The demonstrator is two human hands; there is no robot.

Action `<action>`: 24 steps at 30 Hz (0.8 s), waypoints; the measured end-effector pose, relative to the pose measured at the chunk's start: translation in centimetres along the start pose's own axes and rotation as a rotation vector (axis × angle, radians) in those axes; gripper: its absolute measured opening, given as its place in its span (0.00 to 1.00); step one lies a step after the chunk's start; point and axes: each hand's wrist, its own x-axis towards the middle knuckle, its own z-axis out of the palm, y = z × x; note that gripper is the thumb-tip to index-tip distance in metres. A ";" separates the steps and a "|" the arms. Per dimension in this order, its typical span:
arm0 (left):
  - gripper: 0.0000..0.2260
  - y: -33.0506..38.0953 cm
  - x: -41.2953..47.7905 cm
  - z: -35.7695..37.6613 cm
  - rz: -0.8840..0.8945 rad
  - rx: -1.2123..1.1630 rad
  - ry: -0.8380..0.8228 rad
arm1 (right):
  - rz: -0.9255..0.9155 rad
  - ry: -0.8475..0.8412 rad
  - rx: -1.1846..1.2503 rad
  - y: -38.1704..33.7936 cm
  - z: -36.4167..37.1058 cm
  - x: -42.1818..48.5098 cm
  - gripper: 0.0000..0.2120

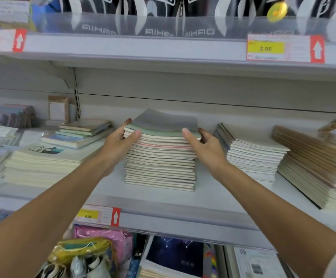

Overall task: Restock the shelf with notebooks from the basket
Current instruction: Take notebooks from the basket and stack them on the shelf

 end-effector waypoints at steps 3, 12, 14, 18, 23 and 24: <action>0.27 0.5 0.1 -0.2 0.005 0.033 0.013 | -0.036 0.048 -0.042 -0.5 -0.8 -0.2 0.40; 0.26 -0.2 -0.7 0.8 0.043 0.023 0.119 | -0.243 0.205 -0.345 -0.8 -0.6 -1.5 0.35; 0.23 -0.1 -0.6 1.0 0.057 0.059 0.145 | -0.217 0.164 -0.335 -0.6 -0.6 -0.7 0.34; 0.25 0.2 -0.6 0.9 0.025 0.099 0.169 | -0.204 0.153 -0.340 0.3 -0.2 -0.1 0.25; 0.29 1.3 -1.9 1.1 -0.009 0.075 0.141 | -0.214 0.088 -0.528 -0.4 -0.3 -0.8 0.28; 0.30 1.6 -2.5 1.1 -0.005 0.099 0.139 | -0.254 0.099 -0.621 -0.6 -0.4 -1.1 0.28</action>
